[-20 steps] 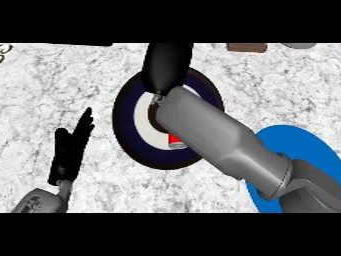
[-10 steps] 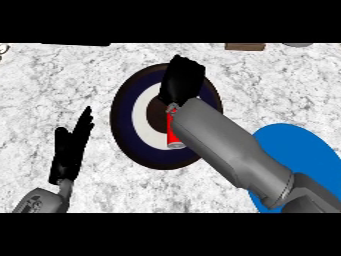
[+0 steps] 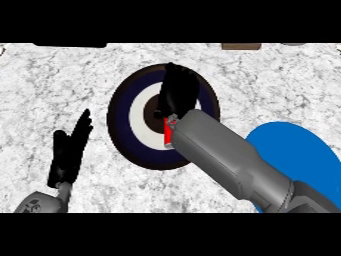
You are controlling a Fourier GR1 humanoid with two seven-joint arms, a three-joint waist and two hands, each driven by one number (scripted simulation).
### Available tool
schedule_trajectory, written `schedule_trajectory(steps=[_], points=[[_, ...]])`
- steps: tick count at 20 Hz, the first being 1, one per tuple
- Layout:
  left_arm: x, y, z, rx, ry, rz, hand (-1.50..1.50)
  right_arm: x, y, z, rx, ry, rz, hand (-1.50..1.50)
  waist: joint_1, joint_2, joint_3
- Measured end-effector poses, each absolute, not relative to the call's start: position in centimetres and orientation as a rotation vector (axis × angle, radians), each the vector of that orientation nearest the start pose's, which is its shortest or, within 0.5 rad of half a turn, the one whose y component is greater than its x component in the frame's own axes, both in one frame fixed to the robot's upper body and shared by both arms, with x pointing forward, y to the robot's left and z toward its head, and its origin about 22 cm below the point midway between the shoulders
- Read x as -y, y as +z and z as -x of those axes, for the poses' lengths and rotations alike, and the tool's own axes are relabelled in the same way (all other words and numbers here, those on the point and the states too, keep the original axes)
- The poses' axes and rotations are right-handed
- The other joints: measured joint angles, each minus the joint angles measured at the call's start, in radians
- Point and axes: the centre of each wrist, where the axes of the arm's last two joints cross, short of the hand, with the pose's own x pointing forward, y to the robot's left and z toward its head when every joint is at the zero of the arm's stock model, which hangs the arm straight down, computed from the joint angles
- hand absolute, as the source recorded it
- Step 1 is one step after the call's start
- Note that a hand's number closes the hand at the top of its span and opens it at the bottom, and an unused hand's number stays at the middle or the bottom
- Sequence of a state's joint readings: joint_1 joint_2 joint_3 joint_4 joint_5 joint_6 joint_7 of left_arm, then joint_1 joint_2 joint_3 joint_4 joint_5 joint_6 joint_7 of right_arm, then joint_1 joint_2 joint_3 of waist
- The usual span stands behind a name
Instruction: Pick the can from the plate and place it in the plate
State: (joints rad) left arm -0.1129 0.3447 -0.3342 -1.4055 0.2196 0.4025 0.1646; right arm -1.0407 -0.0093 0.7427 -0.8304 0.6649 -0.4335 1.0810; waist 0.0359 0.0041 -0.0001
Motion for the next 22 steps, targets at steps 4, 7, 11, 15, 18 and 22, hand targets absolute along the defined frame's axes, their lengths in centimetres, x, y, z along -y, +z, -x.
schedule_trajectory(steps=[4, 7, 11, 15, 18, 22], points=[[-24.1, -0.9, -25.7, 1.293, -0.053, -0.229, 0.00, -1.1, 10.4, -35.2, 1.487, 0.557, 0.951, -1.50, -0.015, -0.004, 0.001], [-24.4, -0.7, -25.6, 1.290, -0.048, -0.238, 0.00, -0.9, 10.8, -34.5, 1.595, 0.401, 0.878, -1.50, -0.023, -0.007, 0.002], [-24.7, -1.1, -25.2, 1.287, -0.032, -0.251, 0.00, -0.4, 10.5, -32.9, 1.668, 0.277, 0.780, -1.50, -0.033, -0.008, 0.001], [-24.7, -1.3, -24.8, 1.291, -0.033, -0.249, 0.00, 0.5, 8.9, -31.1, 1.698, 0.216, 0.706, -1.50, -0.033, -0.006, 0.001], [-24.9, -1.5, -24.8, 1.287, -0.034, -0.242, 0.00, 0.8, 8.2, -30.2, 1.727, 0.194, 0.668, -1.50, -0.031, -0.005, 0.001], [-25.0, -1.5, -25.1, 1.295, -0.031, -0.244, 0.00, 1.2, 7.1, -29.2, 1.756, 0.178, 0.642, -1.50, -0.030, -0.006, 0.002]])
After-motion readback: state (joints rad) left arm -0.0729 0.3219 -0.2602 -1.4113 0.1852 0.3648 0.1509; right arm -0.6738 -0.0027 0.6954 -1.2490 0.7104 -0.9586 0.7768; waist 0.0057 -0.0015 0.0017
